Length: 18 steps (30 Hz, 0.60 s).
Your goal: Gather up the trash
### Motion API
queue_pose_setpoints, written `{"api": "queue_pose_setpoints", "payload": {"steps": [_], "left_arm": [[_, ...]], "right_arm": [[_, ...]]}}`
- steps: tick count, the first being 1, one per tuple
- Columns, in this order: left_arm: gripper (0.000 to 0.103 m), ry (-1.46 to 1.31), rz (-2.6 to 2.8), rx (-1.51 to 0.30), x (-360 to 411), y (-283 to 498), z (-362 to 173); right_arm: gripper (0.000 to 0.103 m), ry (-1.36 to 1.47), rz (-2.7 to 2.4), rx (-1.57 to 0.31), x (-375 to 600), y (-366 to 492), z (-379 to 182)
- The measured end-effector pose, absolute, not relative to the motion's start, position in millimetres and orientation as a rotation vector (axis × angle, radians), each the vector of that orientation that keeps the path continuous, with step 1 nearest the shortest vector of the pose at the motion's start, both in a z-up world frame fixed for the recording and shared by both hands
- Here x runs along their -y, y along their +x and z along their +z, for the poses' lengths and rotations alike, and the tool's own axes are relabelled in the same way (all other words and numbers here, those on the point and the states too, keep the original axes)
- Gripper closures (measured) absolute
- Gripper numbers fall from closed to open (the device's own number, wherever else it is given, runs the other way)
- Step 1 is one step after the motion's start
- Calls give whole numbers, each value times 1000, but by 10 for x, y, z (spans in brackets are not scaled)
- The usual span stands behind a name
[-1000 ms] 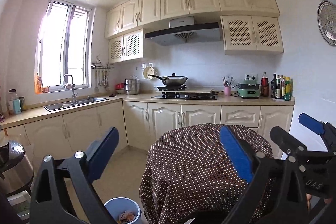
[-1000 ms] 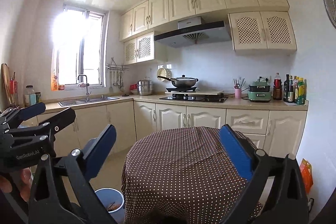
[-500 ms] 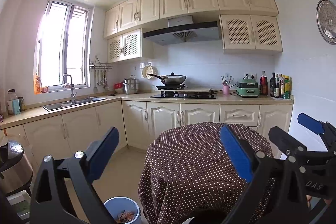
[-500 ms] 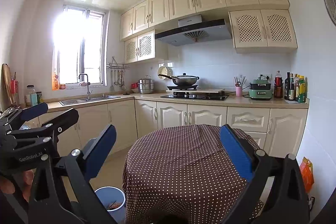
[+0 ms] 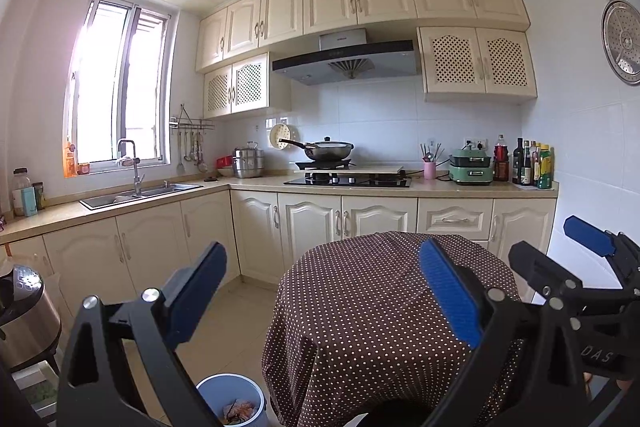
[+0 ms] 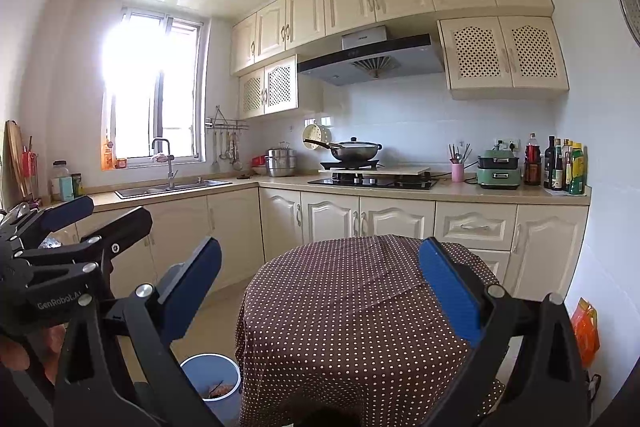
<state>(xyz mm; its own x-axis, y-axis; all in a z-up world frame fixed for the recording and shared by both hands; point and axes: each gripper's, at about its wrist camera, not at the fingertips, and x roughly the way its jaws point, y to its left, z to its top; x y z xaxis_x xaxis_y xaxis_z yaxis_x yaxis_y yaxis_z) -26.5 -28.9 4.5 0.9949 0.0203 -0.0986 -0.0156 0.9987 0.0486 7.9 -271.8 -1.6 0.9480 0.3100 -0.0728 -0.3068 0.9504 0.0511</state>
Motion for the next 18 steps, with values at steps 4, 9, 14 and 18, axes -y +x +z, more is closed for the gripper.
{"api": "queue_pose_setpoints", "payload": {"steps": [4, 9, 14, 18], "left_arm": [[8, 48, 18, -100, 288, -264, 40], [8, 48, 16, -101, 279, -256, 42], [8, 47, 15, -101, 281, -254, 33], [8, 45, 11, -102, 289, -245, -6]], "right_arm": [[7, 39, 313, -80, 2719, 90, -21], [7, 39, 315, -84, 2727, 113, -38], [7, 41, 316, -87, 2716, 115, -47], [7, 36, 314, -85, 2703, 120, -55]]}}
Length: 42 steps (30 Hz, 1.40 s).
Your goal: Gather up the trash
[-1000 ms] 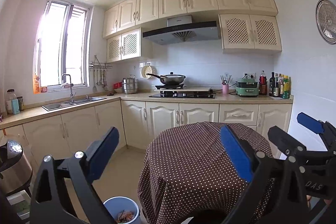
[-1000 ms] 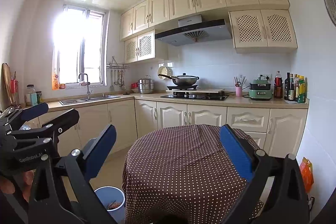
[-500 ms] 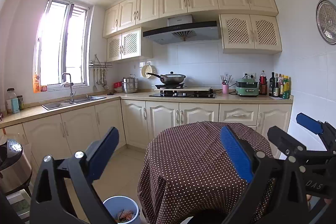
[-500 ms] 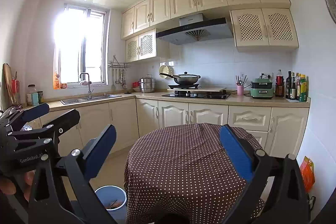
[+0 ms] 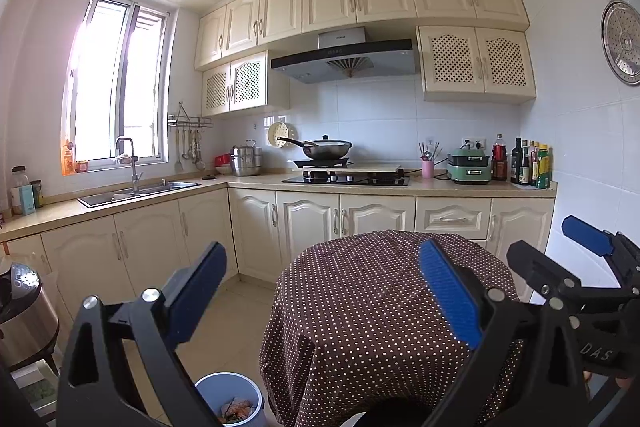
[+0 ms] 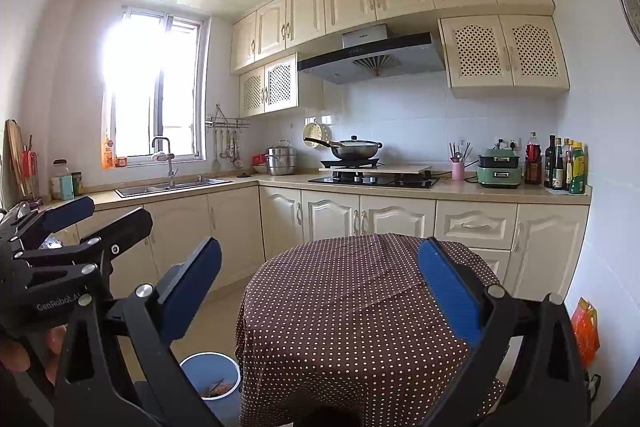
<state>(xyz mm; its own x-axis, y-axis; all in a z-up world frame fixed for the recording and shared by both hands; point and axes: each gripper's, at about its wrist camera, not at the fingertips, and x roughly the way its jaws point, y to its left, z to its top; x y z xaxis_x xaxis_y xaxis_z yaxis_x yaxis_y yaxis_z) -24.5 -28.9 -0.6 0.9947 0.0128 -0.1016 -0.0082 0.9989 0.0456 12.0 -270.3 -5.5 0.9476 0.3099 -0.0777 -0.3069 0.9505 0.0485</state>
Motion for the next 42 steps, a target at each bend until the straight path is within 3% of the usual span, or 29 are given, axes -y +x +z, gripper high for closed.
{"api": "queue_pose_setpoints", "payload": {"steps": [42], "left_arm": [[8, 30, 11, -140, 195, -161, -47]], "right_arm": [[7, 27, 311, -96, 2673, 106, -114]]}}
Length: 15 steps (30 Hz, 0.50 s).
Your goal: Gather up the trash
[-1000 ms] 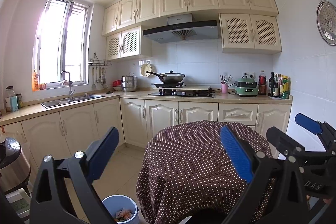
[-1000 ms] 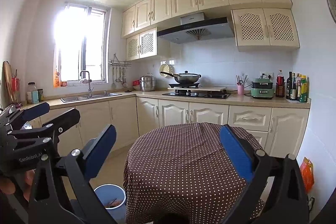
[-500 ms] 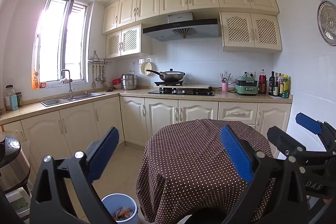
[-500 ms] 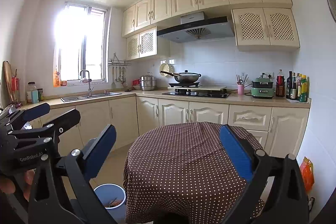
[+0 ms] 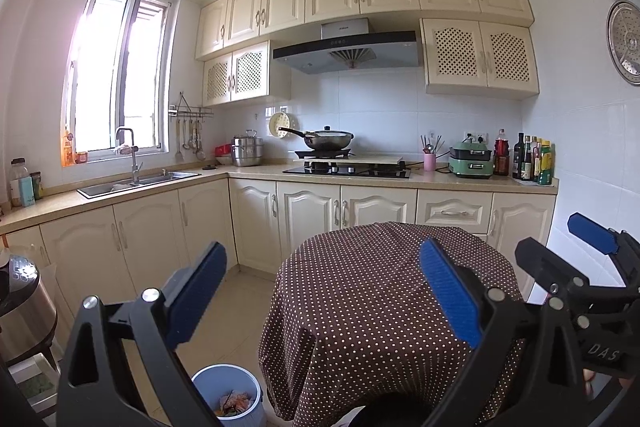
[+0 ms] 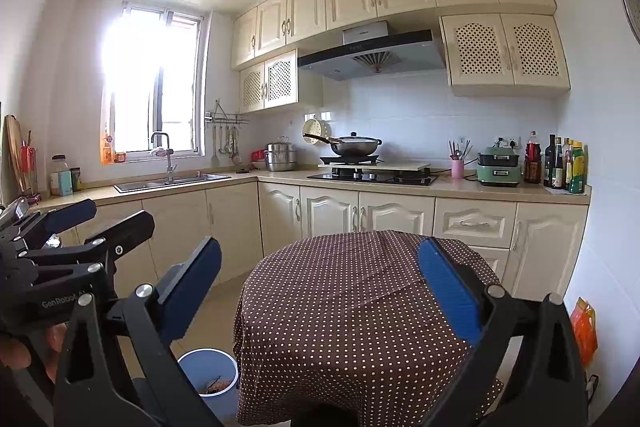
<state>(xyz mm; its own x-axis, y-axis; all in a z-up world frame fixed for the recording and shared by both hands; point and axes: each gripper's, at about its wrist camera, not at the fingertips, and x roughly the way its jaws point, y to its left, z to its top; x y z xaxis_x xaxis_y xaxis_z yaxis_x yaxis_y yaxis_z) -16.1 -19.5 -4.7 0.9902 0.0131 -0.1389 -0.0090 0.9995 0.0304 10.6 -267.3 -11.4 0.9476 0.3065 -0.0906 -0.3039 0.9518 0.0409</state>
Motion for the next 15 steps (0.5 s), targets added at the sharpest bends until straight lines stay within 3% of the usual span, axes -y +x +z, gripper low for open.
{"api": "queue_pose_setpoints", "payload": {"steps": [15], "left_arm": [[8, 27, 25, -181, 167, -93, -103]], "right_arm": [[7, 26, 306, -115, 2639, 104, -133]]}}
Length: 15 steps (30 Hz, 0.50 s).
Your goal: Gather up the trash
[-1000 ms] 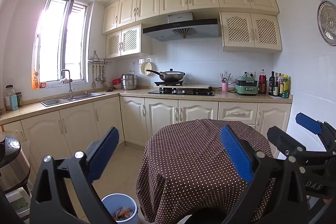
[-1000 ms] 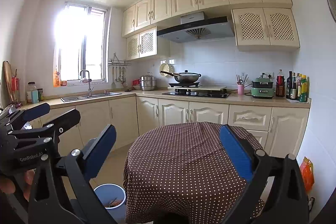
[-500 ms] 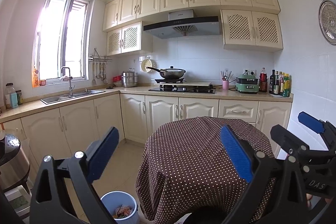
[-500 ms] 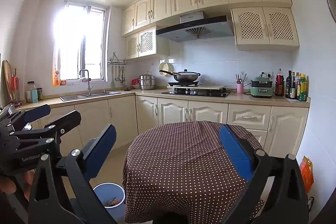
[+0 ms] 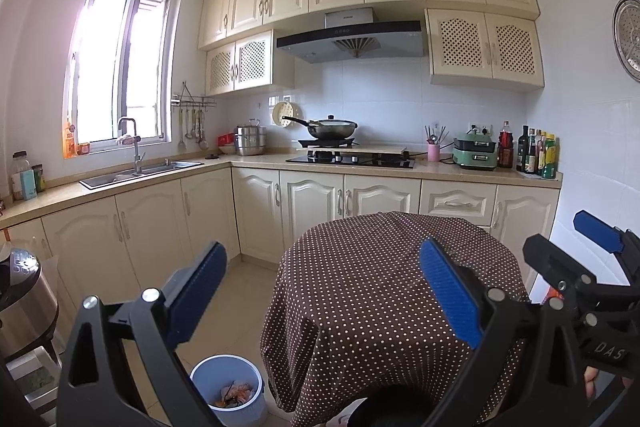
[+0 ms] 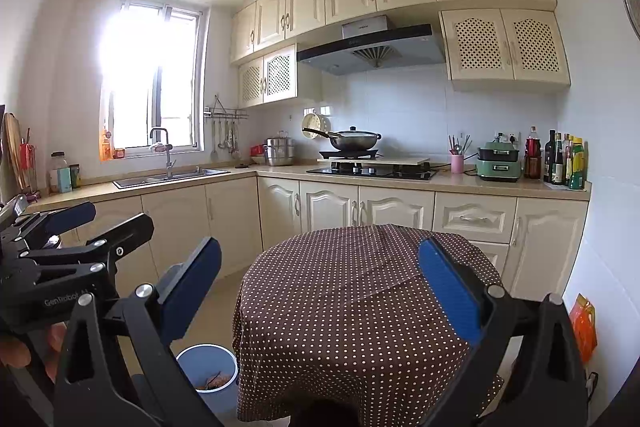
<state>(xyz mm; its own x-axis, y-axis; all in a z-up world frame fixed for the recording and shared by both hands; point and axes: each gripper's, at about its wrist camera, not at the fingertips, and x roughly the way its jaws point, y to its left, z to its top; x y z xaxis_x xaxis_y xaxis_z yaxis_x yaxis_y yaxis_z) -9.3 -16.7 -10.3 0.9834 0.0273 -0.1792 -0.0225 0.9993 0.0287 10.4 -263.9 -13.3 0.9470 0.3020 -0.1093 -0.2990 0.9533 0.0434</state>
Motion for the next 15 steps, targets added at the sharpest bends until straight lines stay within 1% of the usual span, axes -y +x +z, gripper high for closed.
{"api": "queue_pose_setpoints", "payload": {"steps": [11, 15], "left_arm": [[8, 33, 35, -242, 172, 41, -199], [8, 28, 31, -267, 149, 180, -245]], "right_arm": [[7, 10, 299, -146, 2597, 164, -162], [7, 35, 295, -189, 2610, 318, -237]]}}
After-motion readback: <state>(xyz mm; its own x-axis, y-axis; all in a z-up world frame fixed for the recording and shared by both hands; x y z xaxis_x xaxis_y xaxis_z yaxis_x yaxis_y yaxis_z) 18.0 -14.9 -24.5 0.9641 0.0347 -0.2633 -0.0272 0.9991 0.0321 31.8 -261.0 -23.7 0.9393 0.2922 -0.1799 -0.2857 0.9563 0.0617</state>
